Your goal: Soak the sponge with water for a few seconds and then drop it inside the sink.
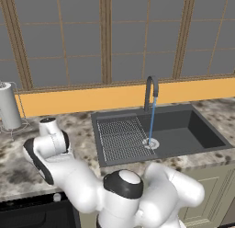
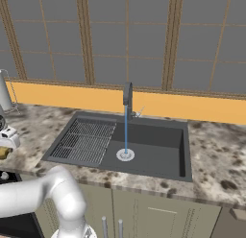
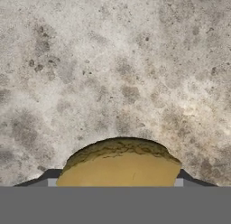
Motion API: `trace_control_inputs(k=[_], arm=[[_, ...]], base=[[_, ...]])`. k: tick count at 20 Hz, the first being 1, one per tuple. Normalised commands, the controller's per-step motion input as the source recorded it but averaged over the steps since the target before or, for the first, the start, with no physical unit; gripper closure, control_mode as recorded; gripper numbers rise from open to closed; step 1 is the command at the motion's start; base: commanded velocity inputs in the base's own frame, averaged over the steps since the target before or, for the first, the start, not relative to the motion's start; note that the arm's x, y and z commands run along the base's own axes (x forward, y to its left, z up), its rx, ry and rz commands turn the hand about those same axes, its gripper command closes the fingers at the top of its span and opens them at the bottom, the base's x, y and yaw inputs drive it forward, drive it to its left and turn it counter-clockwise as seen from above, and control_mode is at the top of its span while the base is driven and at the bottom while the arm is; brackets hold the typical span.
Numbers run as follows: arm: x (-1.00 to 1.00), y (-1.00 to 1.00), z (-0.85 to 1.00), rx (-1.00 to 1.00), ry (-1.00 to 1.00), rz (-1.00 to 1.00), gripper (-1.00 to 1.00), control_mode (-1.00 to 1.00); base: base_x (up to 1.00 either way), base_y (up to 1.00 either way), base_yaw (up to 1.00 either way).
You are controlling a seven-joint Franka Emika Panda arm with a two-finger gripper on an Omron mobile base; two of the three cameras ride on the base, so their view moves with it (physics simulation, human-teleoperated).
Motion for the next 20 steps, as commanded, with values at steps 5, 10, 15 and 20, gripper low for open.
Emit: trace_control_inputs(k=[5,10,15,20], arm=[[-0.07,-0.11,0.64,0.0,-0.01,0.0,1.0,-1.0],[-0.02,-0.57,0.51,0.0,0.0,0.0,1.0,-1.0],[0.0,-0.76,0.54,0.0,0.0,0.0,1.0,-1.0],[0.0,-0.79,0.42,0.0,0.0,0.0,1.0,-1.0]], base=[[0.0,0.0,0.0],[0.0,0.0,0.0],[0.0,0.0,0.0],[0.0,0.0,0.0]])
